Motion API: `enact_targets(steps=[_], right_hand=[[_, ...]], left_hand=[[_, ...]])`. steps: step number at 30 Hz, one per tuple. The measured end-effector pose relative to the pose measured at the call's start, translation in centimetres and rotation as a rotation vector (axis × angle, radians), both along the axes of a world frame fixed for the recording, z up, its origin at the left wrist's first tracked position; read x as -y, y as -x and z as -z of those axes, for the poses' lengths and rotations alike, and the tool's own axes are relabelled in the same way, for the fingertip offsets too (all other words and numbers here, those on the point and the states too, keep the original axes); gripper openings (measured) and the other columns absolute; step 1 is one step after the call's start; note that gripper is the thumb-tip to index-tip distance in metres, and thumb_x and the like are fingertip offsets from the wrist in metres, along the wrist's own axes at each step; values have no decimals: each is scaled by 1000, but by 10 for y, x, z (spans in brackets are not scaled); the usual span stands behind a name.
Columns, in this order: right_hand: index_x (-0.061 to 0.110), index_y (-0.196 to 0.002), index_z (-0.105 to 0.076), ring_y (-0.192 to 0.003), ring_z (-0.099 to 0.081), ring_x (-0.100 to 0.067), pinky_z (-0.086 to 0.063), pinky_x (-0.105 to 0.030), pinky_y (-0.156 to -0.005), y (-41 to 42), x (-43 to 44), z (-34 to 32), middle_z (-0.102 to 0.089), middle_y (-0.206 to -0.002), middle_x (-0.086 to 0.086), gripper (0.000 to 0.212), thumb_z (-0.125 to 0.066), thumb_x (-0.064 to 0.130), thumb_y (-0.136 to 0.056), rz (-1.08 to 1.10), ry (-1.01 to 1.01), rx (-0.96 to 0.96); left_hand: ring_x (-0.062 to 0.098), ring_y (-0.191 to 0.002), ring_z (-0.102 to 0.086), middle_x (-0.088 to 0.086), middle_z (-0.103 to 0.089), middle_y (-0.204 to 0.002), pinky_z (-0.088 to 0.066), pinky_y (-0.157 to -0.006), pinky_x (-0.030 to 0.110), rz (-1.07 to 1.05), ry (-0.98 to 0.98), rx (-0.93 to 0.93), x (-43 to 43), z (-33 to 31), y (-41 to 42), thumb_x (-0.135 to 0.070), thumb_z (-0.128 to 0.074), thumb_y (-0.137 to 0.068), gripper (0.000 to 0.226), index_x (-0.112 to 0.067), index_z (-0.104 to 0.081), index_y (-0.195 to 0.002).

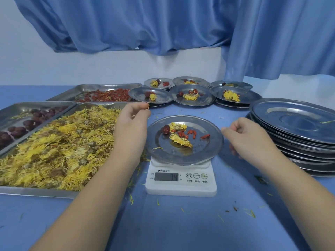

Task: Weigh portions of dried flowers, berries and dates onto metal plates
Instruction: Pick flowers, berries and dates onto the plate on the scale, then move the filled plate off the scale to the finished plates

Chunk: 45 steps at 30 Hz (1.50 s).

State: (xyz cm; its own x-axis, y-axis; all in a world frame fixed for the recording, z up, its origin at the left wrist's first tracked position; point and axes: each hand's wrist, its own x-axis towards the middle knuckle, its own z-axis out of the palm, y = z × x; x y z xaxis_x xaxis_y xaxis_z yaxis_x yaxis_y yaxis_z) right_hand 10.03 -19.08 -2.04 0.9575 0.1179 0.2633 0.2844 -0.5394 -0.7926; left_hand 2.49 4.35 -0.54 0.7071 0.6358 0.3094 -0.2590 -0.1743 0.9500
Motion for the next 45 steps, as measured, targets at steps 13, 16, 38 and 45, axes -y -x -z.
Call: enact_targets(steps=[13, 16, 38, 45], right_hand=[[10, -69, -54, -42, -51, -17, -36, -20, -36, 11, 0, -8, -55, -61, -12, 20, -51, 2, -88, -274, -475, -643], [8, -73, -53, -42, -51, -14, -39, -20, -37, 9, -1, -7, -48, -62, -11, 17, -50, -1, -87, -254, -576, -638], [-1, -86, -47, -69, -60, -21, -48, -18, -39, -169, -121, -42, -53, -86, -14, 12, -43, -9, -93, 109, -858, -450], [0, -115, -50, -69, -60, -19, -53, -21, -41, -217, -141, -32, -56, -96, -14, 24, -43, -8, -93, 202, -858, -472]], left_hand=[[13, -108, -62, -9, -66, -108, -48, -94, 38, 102, 293, 9, -2, 1, 1, -24, -59, -90, 11, -31, -67, -94], [13, -108, -63, -10, -66, -107, -49, -87, 35, 124, 341, 52, -2, 1, 0, -25, -56, -93, 12, -29, -67, -96], [32, -106, -68, 10, -69, -119, -48, -94, 46, 359, 1113, 206, -6, -8, -4, -43, -45, -96, 40, -15, -66, -116], [35, -106, -65, 12, -70, -117, -47, -84, 46, 403, 1305, 219, -16, -11, -5, -52, -44, -92, 43, -20, -67, -111]])
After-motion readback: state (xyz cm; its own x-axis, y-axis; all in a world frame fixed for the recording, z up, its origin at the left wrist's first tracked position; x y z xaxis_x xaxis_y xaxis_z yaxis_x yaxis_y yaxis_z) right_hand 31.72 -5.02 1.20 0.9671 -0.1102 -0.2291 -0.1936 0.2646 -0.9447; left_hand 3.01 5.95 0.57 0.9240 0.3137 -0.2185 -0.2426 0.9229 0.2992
